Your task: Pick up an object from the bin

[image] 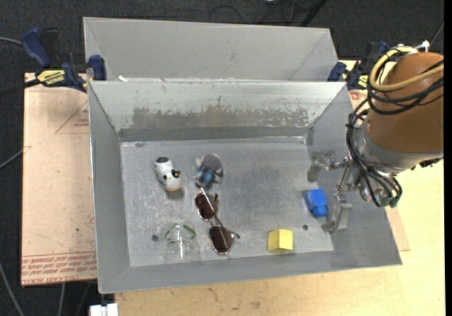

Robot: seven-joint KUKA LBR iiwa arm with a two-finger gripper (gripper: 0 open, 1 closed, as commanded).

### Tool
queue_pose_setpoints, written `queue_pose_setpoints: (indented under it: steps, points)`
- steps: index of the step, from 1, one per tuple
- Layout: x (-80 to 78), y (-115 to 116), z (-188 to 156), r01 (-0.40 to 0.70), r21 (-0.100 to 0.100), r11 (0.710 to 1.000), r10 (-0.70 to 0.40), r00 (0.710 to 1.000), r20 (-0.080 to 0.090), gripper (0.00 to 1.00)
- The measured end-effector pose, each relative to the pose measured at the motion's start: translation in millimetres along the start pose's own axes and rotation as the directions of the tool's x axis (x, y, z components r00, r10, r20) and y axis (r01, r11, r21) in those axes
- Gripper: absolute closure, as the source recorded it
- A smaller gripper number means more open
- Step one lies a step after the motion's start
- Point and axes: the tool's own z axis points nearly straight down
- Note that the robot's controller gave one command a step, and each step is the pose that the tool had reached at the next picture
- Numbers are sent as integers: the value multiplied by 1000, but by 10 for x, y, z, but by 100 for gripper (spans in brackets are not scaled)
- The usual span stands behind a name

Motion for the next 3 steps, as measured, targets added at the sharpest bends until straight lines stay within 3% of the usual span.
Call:
queue_pose_setpoints:
  steps: [1, 2, 3]
  points:
    - [-223, -466, 920, -25, 1, 1000, 25, 1000, 6, 0]
    - [-222, -734, 1684, -173, -1, 985, 173, 985, 10, 0]
    - [-407, -851, 923, -117, 1, 993, 117, 993, 8, 0]
